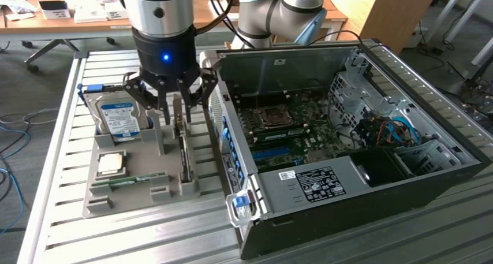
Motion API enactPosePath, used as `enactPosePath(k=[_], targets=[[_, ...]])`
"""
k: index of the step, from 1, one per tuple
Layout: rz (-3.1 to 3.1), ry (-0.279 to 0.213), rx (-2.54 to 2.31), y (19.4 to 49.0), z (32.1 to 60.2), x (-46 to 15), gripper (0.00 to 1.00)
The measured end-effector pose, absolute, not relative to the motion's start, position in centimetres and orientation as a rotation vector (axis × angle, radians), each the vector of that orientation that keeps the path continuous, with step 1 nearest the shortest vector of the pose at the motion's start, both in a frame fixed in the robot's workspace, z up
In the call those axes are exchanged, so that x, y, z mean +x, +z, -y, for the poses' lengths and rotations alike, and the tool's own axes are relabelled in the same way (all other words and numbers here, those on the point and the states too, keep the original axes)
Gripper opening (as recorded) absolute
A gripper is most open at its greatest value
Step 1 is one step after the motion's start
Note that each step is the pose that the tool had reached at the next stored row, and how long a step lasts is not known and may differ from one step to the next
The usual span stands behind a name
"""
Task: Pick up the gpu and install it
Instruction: 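Pick up the gpu and move the gpu toward the slot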
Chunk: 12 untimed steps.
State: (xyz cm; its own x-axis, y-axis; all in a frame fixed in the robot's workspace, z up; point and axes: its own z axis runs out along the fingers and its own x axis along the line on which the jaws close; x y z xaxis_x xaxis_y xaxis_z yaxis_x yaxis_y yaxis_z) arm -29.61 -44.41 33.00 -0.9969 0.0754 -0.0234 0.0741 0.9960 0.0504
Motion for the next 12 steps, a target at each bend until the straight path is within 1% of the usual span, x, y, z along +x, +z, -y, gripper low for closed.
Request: enactPosePath(k=[12], targets=[[-3.113, 0.077, 0.117, 32.54, 44.41, -29.61, 0.42]])
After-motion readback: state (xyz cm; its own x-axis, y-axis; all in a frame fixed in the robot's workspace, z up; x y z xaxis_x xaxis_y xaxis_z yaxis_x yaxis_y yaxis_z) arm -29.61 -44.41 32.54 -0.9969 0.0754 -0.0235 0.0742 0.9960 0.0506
